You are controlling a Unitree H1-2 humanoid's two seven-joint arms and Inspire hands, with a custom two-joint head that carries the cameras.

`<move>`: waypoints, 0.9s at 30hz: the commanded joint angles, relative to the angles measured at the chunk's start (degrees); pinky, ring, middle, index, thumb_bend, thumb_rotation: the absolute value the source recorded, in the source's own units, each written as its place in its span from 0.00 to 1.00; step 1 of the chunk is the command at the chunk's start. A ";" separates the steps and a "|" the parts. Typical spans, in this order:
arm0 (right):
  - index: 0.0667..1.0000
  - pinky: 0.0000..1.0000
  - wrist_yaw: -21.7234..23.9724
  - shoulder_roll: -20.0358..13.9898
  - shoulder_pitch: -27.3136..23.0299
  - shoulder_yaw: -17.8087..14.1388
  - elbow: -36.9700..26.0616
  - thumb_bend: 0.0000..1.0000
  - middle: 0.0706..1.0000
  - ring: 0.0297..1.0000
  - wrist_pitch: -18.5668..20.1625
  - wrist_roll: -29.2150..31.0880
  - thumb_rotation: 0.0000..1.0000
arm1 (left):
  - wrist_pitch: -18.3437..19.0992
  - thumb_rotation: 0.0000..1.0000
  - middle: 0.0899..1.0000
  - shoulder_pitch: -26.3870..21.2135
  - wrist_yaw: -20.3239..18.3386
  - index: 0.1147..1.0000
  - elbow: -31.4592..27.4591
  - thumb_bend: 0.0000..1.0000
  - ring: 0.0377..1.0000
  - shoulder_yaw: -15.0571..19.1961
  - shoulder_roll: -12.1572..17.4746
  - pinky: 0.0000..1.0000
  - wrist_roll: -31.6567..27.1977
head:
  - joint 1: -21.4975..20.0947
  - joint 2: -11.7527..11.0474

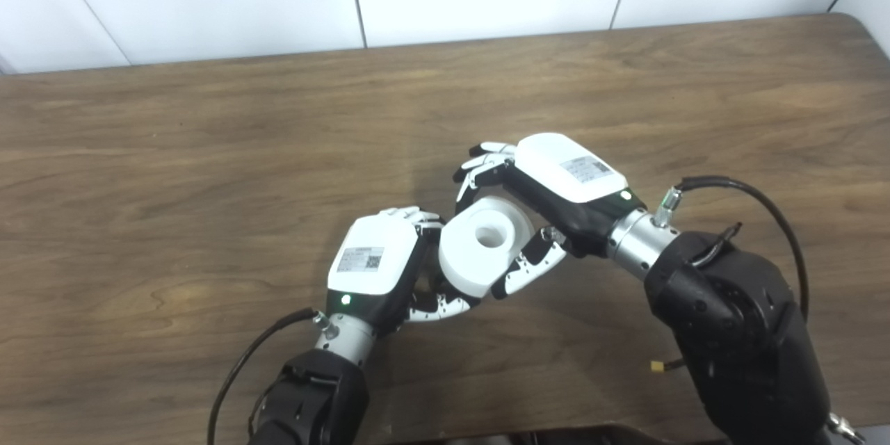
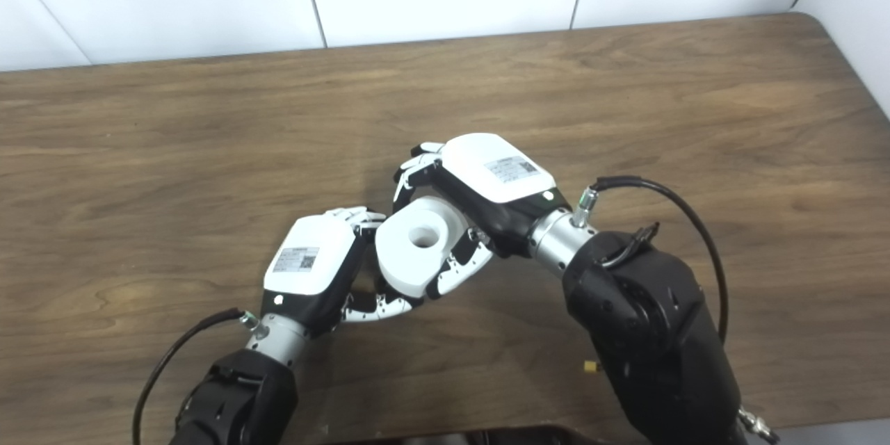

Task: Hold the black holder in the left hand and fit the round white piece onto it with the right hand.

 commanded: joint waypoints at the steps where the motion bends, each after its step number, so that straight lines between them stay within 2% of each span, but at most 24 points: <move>1: 0.45 0.83 -0.65 -0.30 -0.11 0.14 -0.51 0.52 0.79 0.90 -1.41 -0.38 0.14 | -0.49 0.05 0.73 1.49 -2.73 0.42 0.22 0.52 0.83 -1.01 0.14 0.84 0.33 | -0.01 0.09; 27: 0.45 0.82 -3.03 1.68 -0.14 1.05 2.58 0.52 0.79 0.91 -2.35 -2.03 0.14 | -0.29 0.05 0.73 1.64 -3.77 0.42 -0.64 0.52 0.83 -1.14 -0.69 0.84 0.95 | -0.08 0.53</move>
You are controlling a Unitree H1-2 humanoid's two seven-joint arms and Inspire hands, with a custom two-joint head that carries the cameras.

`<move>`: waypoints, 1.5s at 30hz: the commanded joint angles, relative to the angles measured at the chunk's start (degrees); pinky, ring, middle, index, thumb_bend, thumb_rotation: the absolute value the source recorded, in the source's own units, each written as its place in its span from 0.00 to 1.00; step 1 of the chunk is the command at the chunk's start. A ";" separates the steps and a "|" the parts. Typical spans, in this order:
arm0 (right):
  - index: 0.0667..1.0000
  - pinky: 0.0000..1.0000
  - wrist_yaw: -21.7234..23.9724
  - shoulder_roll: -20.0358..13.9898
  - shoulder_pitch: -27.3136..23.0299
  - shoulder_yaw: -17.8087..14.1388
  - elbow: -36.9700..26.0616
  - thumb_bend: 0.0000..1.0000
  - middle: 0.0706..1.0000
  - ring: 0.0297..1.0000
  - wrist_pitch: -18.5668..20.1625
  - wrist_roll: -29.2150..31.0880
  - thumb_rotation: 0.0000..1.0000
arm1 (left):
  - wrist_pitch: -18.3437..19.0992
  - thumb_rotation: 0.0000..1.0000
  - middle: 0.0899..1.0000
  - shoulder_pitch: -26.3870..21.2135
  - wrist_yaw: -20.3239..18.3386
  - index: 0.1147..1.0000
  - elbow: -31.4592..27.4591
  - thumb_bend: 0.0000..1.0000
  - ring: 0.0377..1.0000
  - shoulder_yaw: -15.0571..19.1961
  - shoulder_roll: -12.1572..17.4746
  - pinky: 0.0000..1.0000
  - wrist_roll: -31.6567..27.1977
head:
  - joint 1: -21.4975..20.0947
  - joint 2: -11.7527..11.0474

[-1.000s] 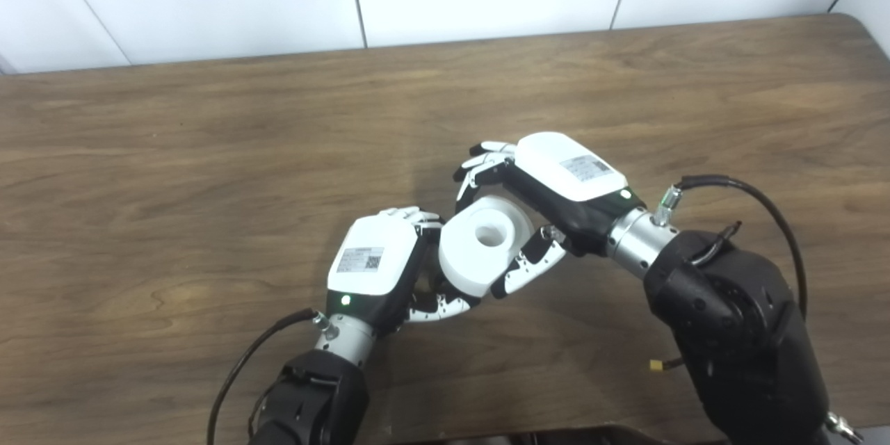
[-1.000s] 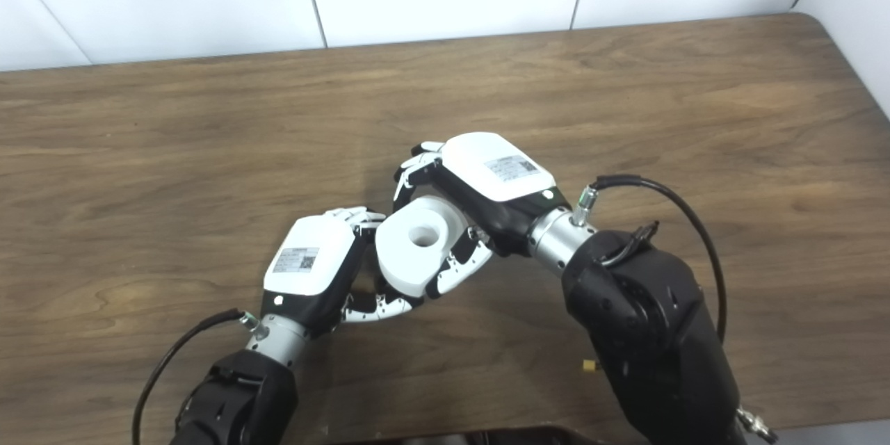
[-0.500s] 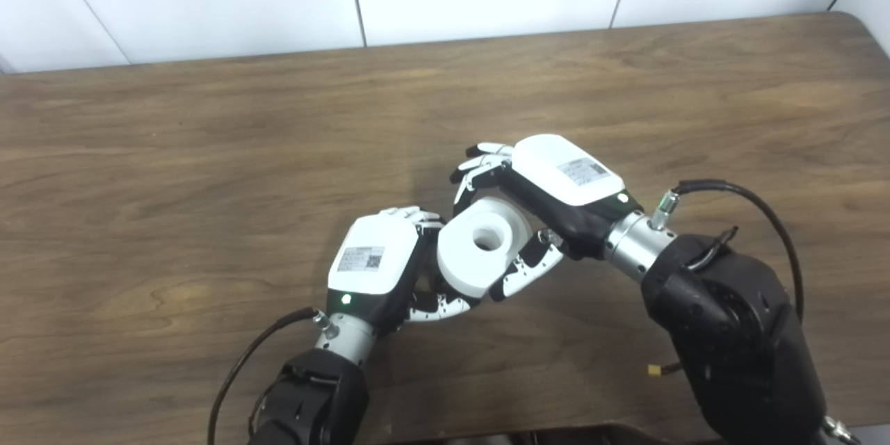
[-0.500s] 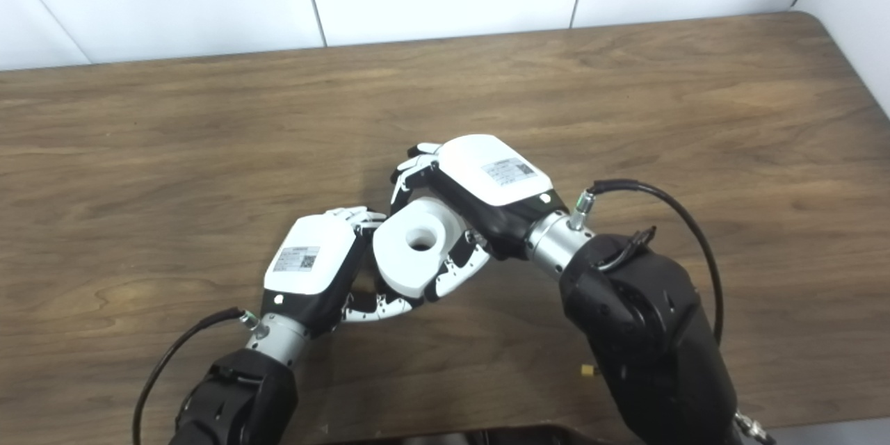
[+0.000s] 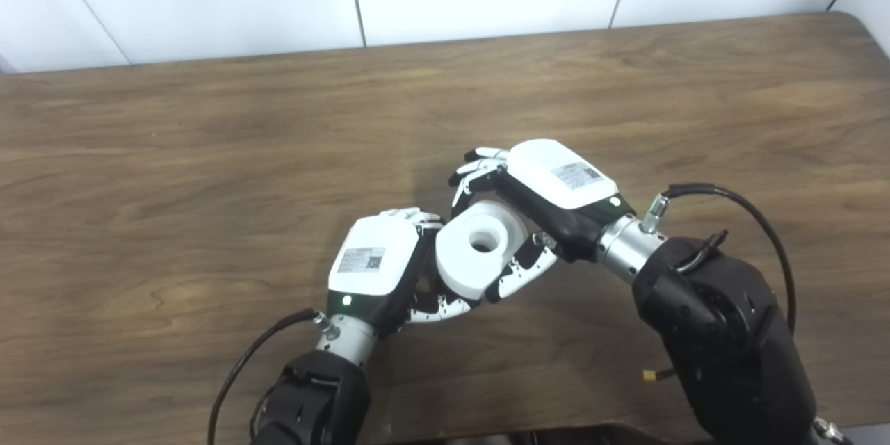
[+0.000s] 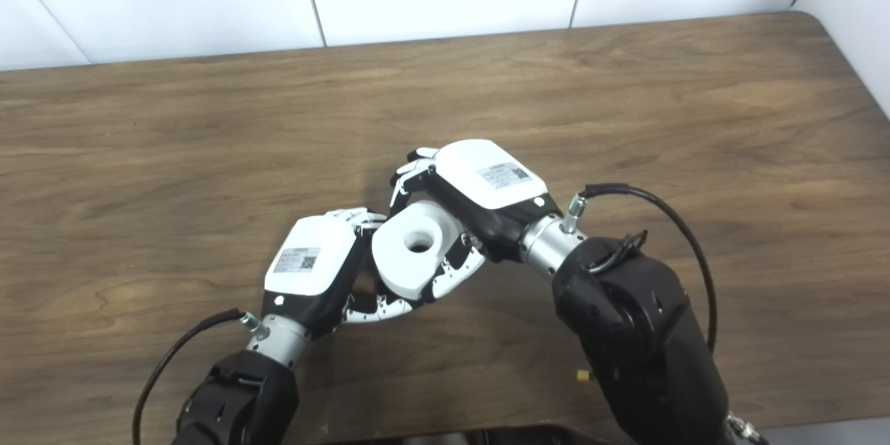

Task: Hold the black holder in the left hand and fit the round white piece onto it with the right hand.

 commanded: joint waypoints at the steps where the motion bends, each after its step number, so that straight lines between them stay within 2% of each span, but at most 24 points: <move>1: 0.45 0.82 -0.94 0.24 -1.02 0.15 0.29 0.52 0.79 0.91 -1.09 -0.65 0.14 | -0.51 0.05 0.73 1.29 -2.96 0.42 0.02 0.52 0.83 -1.17 -0.09 0.84 0.36 | -0.08 0.00; 9: 0.46 0.82 -0.02 -0.07 -1.21 0.17 -0.27 0.52 0.79 0.90 -1.00 -1.04 0.16 | -0.55 0.05 0.73 1.39 -2.77 0.42 0.05 0.52 0.83 -1.14 -0.08 0.84 0.18 | -0.26 0.02; 10: 0.54 0.83 0.07 -0.10 -1.24 0.14 -0.34 0.74 0.80 0.90 -0.96 -1.04 0.27 | -0.54 0.05 0.73 1.37 -2.84 0.42 0.05 0.52 0.83 -1.17 -0.06 0.85 0.30 | -0.26 0.02; 11: 0.57 0.83 0.19 -0.14 -1.26 0.07 -0.44 0.82 0.80 0.90 -0.87 -0.94 0.32 | -0.55 0.05 0.73 1.33 -2.91 0.42 0.05 0.52 0.83 -1.21 -0.03 0.84 0.43 | -0.26 0.02; 13: 0.62 0.84 0.41 -0.28 -1.32 -0.15 -0.69 0.91 0.80 0.91 -0.77 -0.44 0.37 | -0.57 0.05 0.73 1.31 -2.93 0.42 0.01 0.52 0.83 -1.23 -0.02 0.84 0.49 | -0.26 0.02; 16: 0.66 0.85 1.90 -0.45 -1.68 -0.24 -1.57 0.97 0.82 0.91 -0.15 -0.67 0.39 | -0.52 0.05 0.73 1.29 -3.08 0.42 -0.05 0.52 0.83 -1.16 -0.04 0.85 0.15 | -0.26 0.02; 20: 0.69 0.86 4.28 -0.54 -2.22 -0.56 -2.89 1.00 0.84 0.92 0.42 -1.17 0.42 | -0.61 0.05 0.73 1.30 -2.86 0.42 0.00 0.52 0.83 -1.13 -0.01 0.85 0.05 | -0.26 0.02; 26: 0.74 0.90 6.80 -0.53 -3.17 -1.18 -3.94 1.00 0.87 0.94 0.61 -1.65 0.42 | -0.53 0.05 0.73 1.07 -2.93 0.42 0.30 0.52 0.83 -1.16 -0.04 0.85 0.39 | -0.26 0.10; 45: 0.84 0.93 12.23 -0.44 -6.40 -3.80 -6.84 1.00 0.93 0.98 1.16 -2.54 0.44 | -0.84 0.05 0.73 0.66 -2.12 0.42 1.35 0.52 0.83 -0.90 0.41 0.85 0.37 | -0.34 -0.60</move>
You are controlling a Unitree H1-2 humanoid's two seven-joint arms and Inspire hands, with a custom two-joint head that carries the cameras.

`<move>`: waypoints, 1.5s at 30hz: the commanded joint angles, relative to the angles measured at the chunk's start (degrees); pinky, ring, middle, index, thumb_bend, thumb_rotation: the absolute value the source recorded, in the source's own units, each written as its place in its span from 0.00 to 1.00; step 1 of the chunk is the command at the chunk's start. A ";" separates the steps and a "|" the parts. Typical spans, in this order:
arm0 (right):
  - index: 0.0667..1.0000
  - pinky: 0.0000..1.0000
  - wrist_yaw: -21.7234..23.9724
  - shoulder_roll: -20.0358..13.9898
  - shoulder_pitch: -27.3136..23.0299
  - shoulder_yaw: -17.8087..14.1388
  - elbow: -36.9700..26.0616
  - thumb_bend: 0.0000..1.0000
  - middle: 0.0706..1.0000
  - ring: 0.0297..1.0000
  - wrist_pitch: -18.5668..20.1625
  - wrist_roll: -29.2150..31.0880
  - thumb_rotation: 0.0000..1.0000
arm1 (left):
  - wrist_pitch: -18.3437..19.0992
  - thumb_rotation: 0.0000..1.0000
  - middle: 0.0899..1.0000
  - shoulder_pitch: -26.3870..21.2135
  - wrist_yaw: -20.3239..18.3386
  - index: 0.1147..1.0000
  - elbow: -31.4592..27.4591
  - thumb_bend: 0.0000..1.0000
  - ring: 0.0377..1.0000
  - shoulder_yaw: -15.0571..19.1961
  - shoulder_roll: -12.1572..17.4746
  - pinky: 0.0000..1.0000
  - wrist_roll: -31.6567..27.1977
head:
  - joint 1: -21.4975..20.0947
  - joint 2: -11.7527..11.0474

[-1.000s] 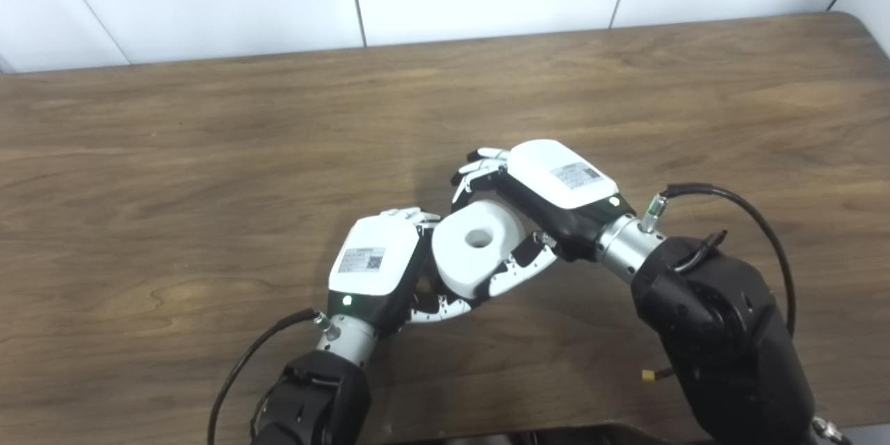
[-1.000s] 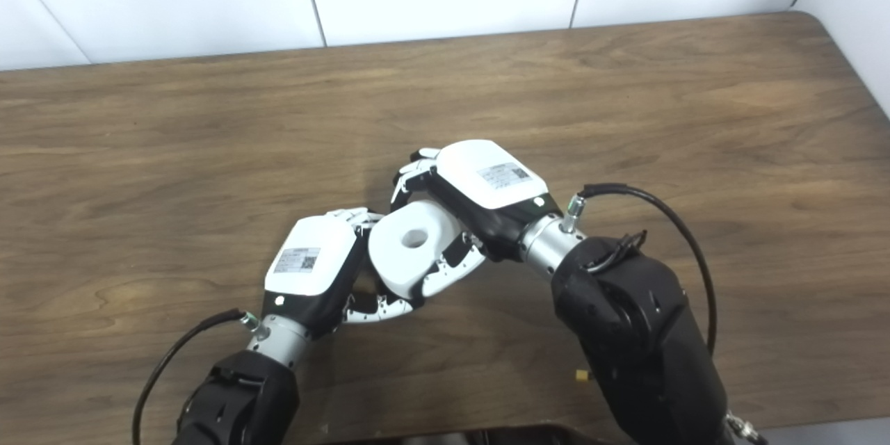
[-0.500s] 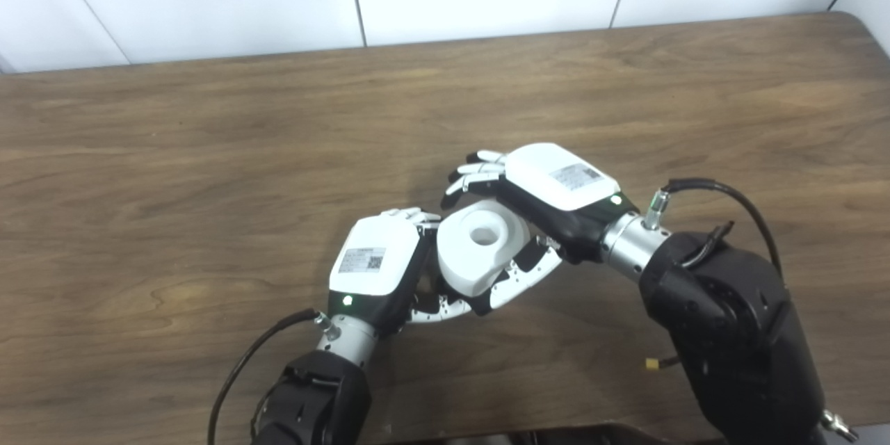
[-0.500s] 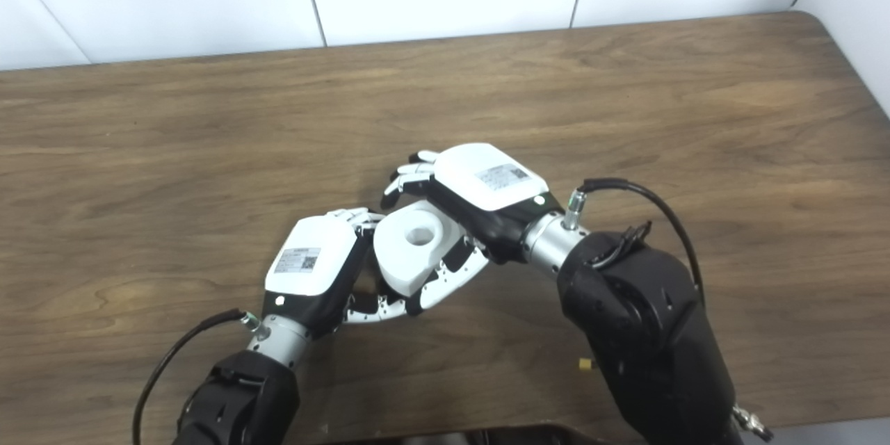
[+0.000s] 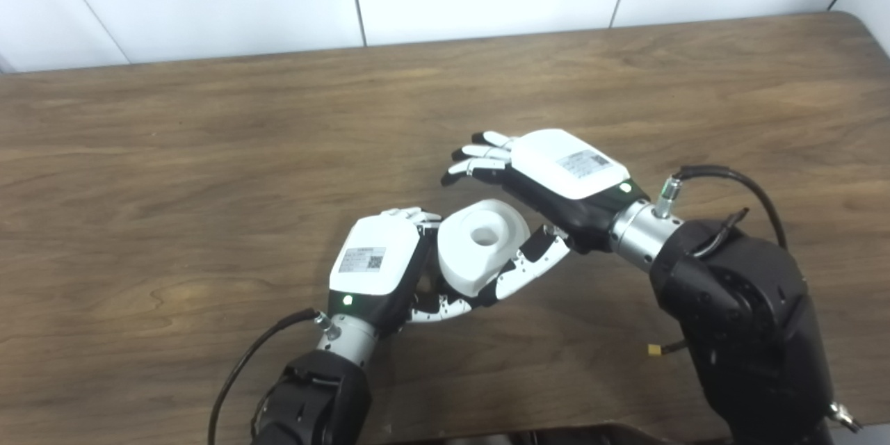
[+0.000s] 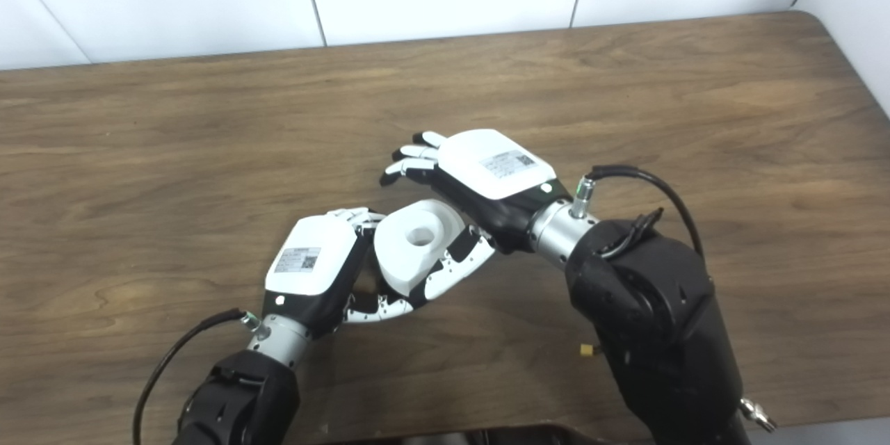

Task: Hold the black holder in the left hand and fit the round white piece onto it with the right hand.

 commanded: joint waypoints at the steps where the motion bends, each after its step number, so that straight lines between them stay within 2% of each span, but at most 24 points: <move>1: 0.85 0.94 0.87 -0.01 -2.34 -1.15 -2.43 1.00 0.93 0.99 0.53 -0.25 0.44 | -0.90 0.05 0.73 0.76 -2.09 0.42 1.43 0.52 0.83 -0.86 0.48 0.85 0.36 | -0.16 0.01; 12: 0.88 0.96 5.46 -0.85 -3.24 -4.16 -4.79 1.00 0.95 1.00 0.86 -0.37 0.44 | -0.96 0.05 0.72 0.66 -2.65 0.42 1.35 0.52 0.81 -0.47 1.15 0.83 0.32 | -0.51 -0.05; 22: 0.89 0.97 6.89 -0.96 -3.27 -4.71 -4.71 1.00 0.96 1.00 0.76 -0.37 0.44 | -0.61 0.07 0.72 0.80 -4.14 0.43 0.35 0.52 0.79 -0.60 1.18 0.81 2.88 | -0.05 0.03; 23: 0.89 0.97 6.94 -1.02 -3.40 -4.78 -4.59 1.00 0.96 1.00 0.76 -0.32 0.44 | -0.54 0.14 0.73 0.91 -4.25 0.56 0.21 0.66 0.79 -0.61 1.11 0.80 3.56 | -0.02 0.08; 26: 0.89 0.97 7.30 -1.11 -3.95 -5.11 -4.34 1.00 0.96 1.00 0.97 -0.21 0.43 | 0.19 0.24 0.74 1.19 -5.90 0.68 -0.52 0.76 0.79 -0.50 0.54 0.80 6.01 | 0.09 0.09; 32: 0.88 0.96 6.85 -0.79 -4.74 -5.70 -3.74 1.00 0.95 1.00 1.33 -0.26 0.41 | 1.28 0.32 0.78 1.72 -10.19 0.77 -1.61 0.81 0.81 0.48 -1.18 0.80 11.08 | 0.28 0.16; 38: 0.88 0.96 6.04 -0.64 -5.40 -5.94 -3.05 1.00 0.95 1.00 1.06 -0.09 0.43 | 0.24 0.37 0.82 1.93 -15.92 0.83 -2.94 0.84 0.82 1.02 -2.37 0.81 16.03 | 0.83 0.54; 45: 0.89 0.96 5.98 -0.91 -5.54 -6.21 -2.54 1.00 0.95 1.00 1.15 0.28 0.42 | -0.23 0.35 0.83 2.58 -17.69 0.85 -4.06 0.86 0.83 2.70 -3.86 0.82 17.29 | 1.11 0.92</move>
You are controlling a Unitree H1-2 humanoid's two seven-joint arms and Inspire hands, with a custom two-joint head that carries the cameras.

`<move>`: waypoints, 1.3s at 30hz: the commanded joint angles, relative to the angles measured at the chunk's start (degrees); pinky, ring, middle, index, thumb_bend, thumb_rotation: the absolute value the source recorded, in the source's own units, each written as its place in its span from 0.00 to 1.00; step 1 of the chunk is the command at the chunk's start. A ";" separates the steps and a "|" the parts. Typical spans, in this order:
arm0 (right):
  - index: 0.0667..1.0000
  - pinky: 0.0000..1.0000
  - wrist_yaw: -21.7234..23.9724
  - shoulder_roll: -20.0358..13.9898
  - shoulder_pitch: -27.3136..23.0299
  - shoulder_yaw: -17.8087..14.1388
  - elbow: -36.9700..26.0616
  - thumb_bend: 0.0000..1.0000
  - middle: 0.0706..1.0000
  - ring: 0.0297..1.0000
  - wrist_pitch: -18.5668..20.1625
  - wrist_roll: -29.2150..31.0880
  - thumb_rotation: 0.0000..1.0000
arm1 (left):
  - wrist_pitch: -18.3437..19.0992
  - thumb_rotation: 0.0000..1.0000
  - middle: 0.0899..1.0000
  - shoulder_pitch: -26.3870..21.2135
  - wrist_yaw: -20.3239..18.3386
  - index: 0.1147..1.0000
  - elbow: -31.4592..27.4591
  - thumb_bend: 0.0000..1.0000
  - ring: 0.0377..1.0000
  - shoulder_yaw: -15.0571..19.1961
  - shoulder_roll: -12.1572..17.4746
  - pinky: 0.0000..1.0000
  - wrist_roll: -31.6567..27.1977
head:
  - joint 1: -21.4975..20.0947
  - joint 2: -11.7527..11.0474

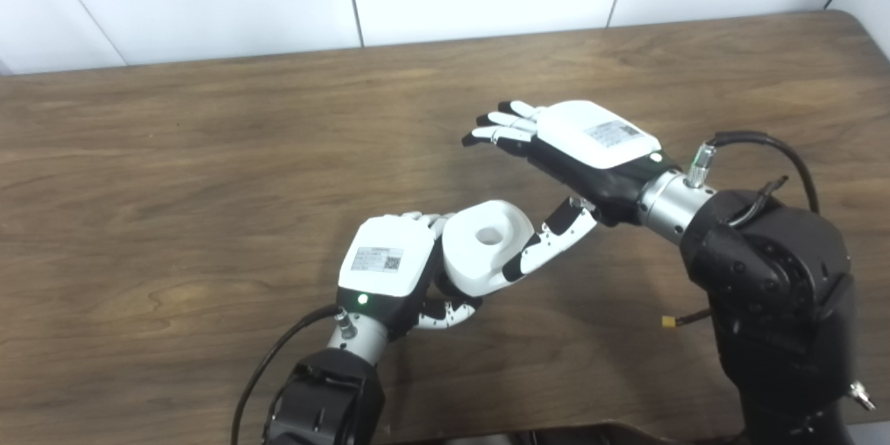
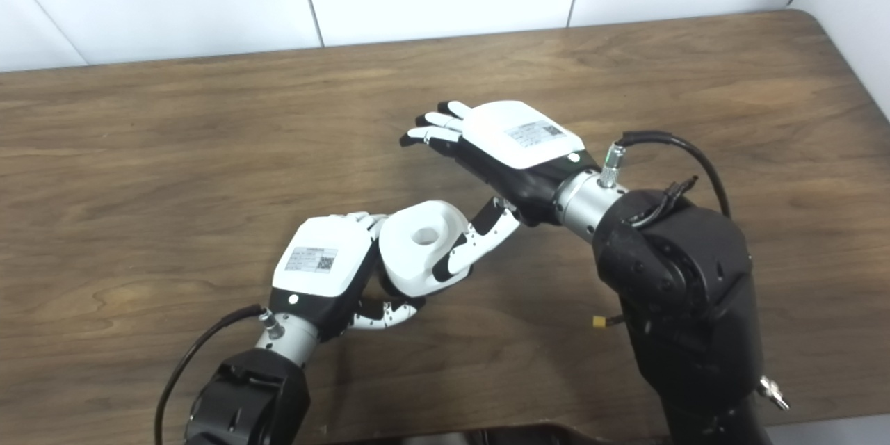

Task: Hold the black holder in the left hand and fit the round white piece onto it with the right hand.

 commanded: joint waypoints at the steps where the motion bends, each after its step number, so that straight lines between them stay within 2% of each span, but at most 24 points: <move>1: 0.89 0.96 -1.54 -0.17 -1.82 -0.60 -0.94 1.00 0.96 1.00 0.10 0.21 0.42 | 0.59 0.36 0.83 1.39 -4.38 0.85 0.04 0.86 0.83 1.32 0.53 0.82 1.73 | 0.06 0.04; 6: 0.89 0.96 -1.44 -0.51 -1.95 -0.68 -0.41 1.00 0.96 1.00 0.08 0.34 0.44 | 0.33 0.36 0.84 1.28 -8.55 0.87 -2.75 0.85 0.85 3.67 -0.31 0.83 1.12 | 0.44 -0.07; 11: 0.89 0.96 -1.95 -0.47 -1.79 -0.95 -0.10 1.00 0.95 1.00 0.19 0.67 0.43 | 0.67 0.37 0.88 -0.37 -17.20 0.91 -7.03 0.83 0.88 7.52 -1.11 0.85 -0.61 | 0.92 -0.29; 15: 0.89 0.96 -1.92 -0.49 -1.91 -1.08 0.05 1.00 0.95 1.00 0.44 0.67 0.43 | 0.44 0.38 0.89 -1.87 -22.40 0.91 -9.39 0.85 0.89 10.95 -1.35 0.85 -1.52 | 1.05 -0.37; 20: 0.90 0.95 -2.31 -1.04 -1.77 -1.49 0.23 1.00 0.95 1.00 0.27 1.23 0.43 | -0.33 0.37 0.90 -2.77 -25.40 0.91 -10.73 0.86 0.89 14.25 -0.24 0.85 -4.45 | 2.26 -0.66; 26: 0.90 0.94 -2.54 -1.62 -2.22 -1.71 0.94 1.00 0.95 1.00 0.22 1.91 0.43 | -0.96 0.37 0.89 -2.39 -25.36 0.91 -12.31 0.87 0.90 16.65 1.44 0.85 -7.29 | 2.78 -0.89; 29: 0.89 0.93 -3.29 -1.57 -2.20 -1.69 1.45 1.00 0.95 0.99 0.34 2.09 0.42 | -0.88 0.40 0.90 -2.41 -25.17 0.93 -13.39 0.86 0.91 18.58 2.65 0.86 -9.51 | 2.82 -1.02; 32: 0.89 0.93 -3.78 -1.64 -2.00 -1.79 1.87 1.00 0.95 0.99 0.85 2.62 0.42 | -0.02 0.38 0.90 -2.17 -23.49 0.92 -14.24 0.87 0.90 21.45 3.62 0.86 -13.84 | 3.22 -1.37; 34: 0.90 0.93 -3.63 -1.91 -1.92 -2.06 2.01 1.00 0.96 0.99 1.58 3.52 0.43 | 1.29 0.32 0.91 -2.01 -22.83 0.92 -14.96 0.87 0.92 23.64 4.02 0.87 -17.14 | 3.22 -1.37; 37: 0.90 0.93 -3.97 -2.22 -1.64 -3.02 2.29 1.00 0.95 1.00 3.30 5.96 0.47 | 2.93 0.27 0.90 -1.69 -18.22 0.90 -14.74 0.84 0.90 27.95 4.24 0.83 -26.34 | 3.14 -1.77; 39: 0.90 0.91 -5.29 -2.71 -1.02 -3.93 2.72 1.00 0.95 0.99 3.74 7.88 0.51 | 3.64 0.28 0.89 -1.77 -13.56 0.89 -13.82 0.83 0.89 31.19 3.72 0.80 -32.27 | 3.15 -1.99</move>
